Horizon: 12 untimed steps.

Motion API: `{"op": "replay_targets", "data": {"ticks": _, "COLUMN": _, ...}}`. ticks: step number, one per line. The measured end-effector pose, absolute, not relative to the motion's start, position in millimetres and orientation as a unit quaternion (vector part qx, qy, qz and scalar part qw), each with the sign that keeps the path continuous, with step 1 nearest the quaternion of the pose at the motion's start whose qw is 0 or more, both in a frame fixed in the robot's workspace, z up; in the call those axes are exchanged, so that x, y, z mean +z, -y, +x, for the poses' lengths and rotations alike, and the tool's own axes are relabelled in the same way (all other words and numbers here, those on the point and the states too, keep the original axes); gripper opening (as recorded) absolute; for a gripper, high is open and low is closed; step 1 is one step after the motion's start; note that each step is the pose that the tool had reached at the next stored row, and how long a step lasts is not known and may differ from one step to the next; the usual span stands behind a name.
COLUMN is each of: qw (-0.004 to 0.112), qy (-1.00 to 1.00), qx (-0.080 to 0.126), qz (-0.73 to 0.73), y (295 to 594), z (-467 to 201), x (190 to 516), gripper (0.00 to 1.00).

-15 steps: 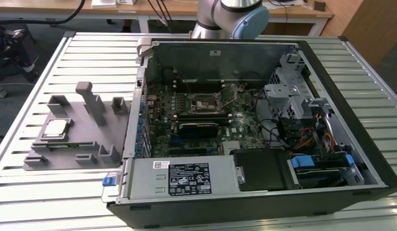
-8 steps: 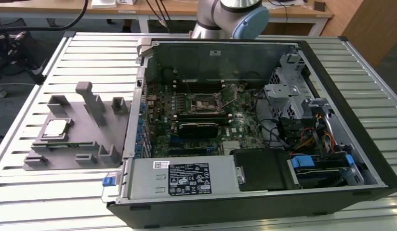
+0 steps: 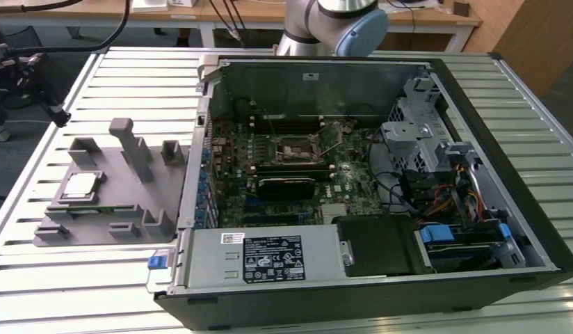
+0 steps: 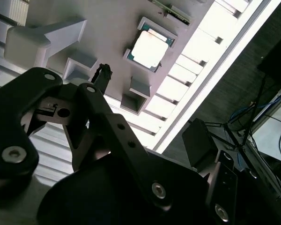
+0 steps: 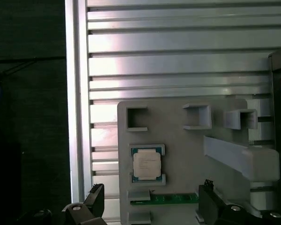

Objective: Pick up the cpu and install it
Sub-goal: 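Pick up the cpu and move it towards the insertion slot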

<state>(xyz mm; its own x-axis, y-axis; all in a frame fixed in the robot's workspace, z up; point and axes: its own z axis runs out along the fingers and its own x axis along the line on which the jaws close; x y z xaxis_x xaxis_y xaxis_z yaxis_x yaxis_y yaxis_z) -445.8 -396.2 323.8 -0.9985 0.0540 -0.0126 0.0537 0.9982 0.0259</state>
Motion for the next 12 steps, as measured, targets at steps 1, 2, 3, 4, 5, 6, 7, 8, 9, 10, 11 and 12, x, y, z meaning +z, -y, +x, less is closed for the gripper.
{"op": "replay_targets", "data": {"ticks": 1, "qw": 0.007, "qy": -1.000, "qx": 0.013, "qz": 0.026, "y": 396, "z": -446, "x": 323, "gripper": 0.88}}
{"op": "replay_targets", "data": {"ticks": 2, "qw": 0.007, "qy": -1.000, "qx": 0.013, "qz": 0.026, "y": 396, "z": -446, "x": 322, "gripper": 0.88}}
{"op": "replay_targets", "data": {"ticks": 3, "qw": 0.007, "qy": -1.000, "qx": 0.013, "qz": 0.025, "y": 396, "z": -446, "x": 321, "gripper": 0.88}}
{"op": "replay_targets", "data": {"ticks": 4, "qw": 0.007, "qy": -1.000, "qx": 0.013, "qz": 0.024, "y": 396, "z": -446, "x": 320, "gripper": 0.88}}
{"op": "replay_targets", "data": {"ticks": 5, "qw": 0.007, "qy": -1.000, "qx": 0.013, "qz": 0.024, "y": 396, "z": -446, "x": 319, "gripper": 0.88}}
{"op": "replay_targets", "data": {"ticks": 6, "qw": 0.007, "qy": -1.000, "qx": 0.013, "qz": 0.023, "y": 396, "z": -446, "x": 318, "gripper": 0.88}}
{"op": "replay_targets", "data": {"ticks": 7, "qw": 0.007, "qy": -1.000, "qx": 0.013, "qz": 0.022, "y": 396, "z": -446, "x": 316, "gripper": 0.88}}
{"op": "replay_targets", "data": {"ticks": 8, "qw": 0.007, "qy": -1.000, "qx": 0.013, "qz": 0.020, "y": 396, "z": -446, "x": 315, "gripper": 0.88}}
{"op": "replay_targets", "data": {"ticks": 9, "qw": 0.006, "qy": -1.000, "qx": 0.013, "qz": 0.019, "y": 396, "z": -446, "x": 313, "gripper": 0.88}}
{"op": "replay_targets", "data": {"ticks": 10, "qw": 0.006, "qy": -1.000, "qx": 0.013, "qz": 0.018, "y": 396, "z": -446, "x": 312, "gripper": 0.88}}
{"op": "replay_targets", "data": {"ticks": 11, "qw": 0.006, "qy": -1.000, "qx": 0.013, "qz": 0.018, "y": 396, "z": -446, "x": 310, "gripper": 0.88}}
{"op": "replay_targets", "data": {"ticks": 12, "qw": 0.006, "qy": -1.000, "qx": 0.013, "qz": 0.018, "y": 396, "z": -446, "x": 308, "gripper": 0.88}}
